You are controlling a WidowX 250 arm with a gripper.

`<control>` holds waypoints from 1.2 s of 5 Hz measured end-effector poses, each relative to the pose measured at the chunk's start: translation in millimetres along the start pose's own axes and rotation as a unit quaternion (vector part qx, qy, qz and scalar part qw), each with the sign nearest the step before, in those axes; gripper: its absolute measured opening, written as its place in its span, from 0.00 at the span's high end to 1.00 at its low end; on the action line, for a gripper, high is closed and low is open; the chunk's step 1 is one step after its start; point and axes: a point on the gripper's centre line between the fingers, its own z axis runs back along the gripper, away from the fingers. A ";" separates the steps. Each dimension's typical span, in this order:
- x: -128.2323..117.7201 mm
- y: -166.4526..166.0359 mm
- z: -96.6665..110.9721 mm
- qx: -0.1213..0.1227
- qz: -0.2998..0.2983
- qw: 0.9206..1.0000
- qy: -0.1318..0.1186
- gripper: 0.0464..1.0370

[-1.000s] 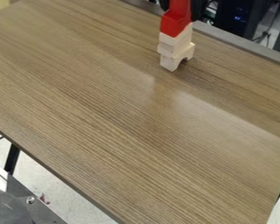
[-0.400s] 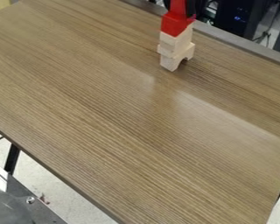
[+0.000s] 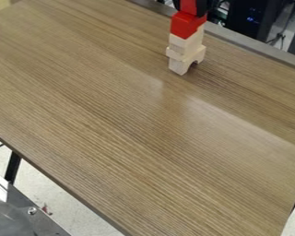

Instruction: Quitar cubo rojo poner centro de la mesa

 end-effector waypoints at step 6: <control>37.1 125.4 -40.4 0.069 0.050 0.996 -0.028 0.45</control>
